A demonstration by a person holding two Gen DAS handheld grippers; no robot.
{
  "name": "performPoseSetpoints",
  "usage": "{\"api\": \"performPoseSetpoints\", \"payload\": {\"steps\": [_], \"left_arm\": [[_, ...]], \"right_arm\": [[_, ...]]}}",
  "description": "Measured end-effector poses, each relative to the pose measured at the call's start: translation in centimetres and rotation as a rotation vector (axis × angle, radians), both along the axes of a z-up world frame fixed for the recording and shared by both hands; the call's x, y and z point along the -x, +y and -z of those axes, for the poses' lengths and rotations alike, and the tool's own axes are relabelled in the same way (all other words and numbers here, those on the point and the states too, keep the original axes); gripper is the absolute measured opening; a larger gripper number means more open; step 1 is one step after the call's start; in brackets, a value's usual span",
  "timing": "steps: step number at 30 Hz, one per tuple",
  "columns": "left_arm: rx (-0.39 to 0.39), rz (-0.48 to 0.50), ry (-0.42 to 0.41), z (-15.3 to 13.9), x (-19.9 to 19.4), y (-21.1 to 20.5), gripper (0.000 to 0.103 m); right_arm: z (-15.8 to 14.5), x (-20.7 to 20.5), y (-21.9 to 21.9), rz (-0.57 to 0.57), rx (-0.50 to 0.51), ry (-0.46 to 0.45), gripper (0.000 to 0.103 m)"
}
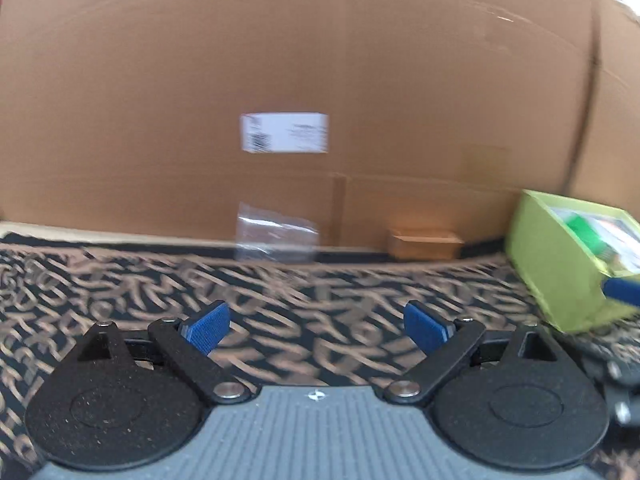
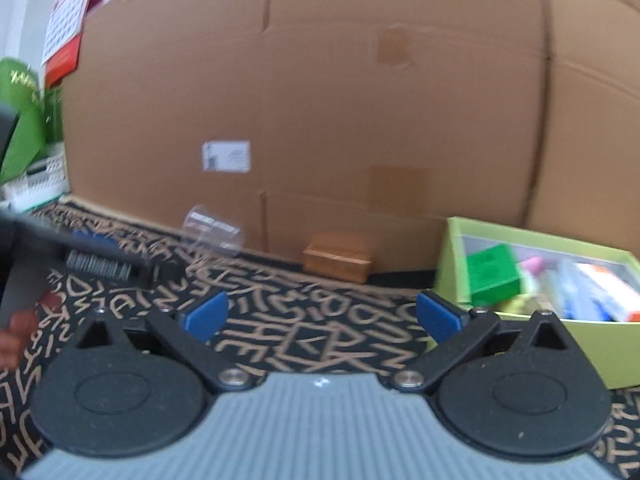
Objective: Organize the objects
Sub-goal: 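Withdraw both tools from the lime-green box toward the cup and copper box, then grasp the clear plastic cup with the left tool while the right grasps the copper box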
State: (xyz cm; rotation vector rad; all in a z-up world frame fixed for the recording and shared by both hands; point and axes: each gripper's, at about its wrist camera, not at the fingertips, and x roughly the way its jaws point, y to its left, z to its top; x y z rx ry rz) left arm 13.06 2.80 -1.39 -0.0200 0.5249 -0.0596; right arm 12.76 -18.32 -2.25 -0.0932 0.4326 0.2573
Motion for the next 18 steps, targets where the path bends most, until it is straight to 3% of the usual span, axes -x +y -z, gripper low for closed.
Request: {"api": "performPoseSetpoints", "payload": {"steps": [4,7,10,15,18], "left_arm": [[-0.027,-0.040,-0.016,0.0,-3.2,2.5,0.097],[0.009,-0.075,-0.028,-0.5,-5.4,4.9,0.097],[0.036,-0.038,-0.029,-0.6,-7.3,6.0,0.097],[-0.053,0.060,-0.028,0.3,-10.1,5.2,0.097],[-0.062,0.075,-0.010,1.0,-11.6,5.0,0.097]], "right_arm": [[0.5,-2.7,1.3,0.000,-0.016,0.052,0.102],[1.0,-5.3,1.9,0.019,-0.019,0.088,0.103],[1.7,-8.4,2.4,0.075,-0.001,0.110,0.103],[4.0,-14.7,2.7,0.174,-0.027,0.180,0.103],[5.1,-17.8,2.8,0.208,-0.026,0.219,0.103]]}}
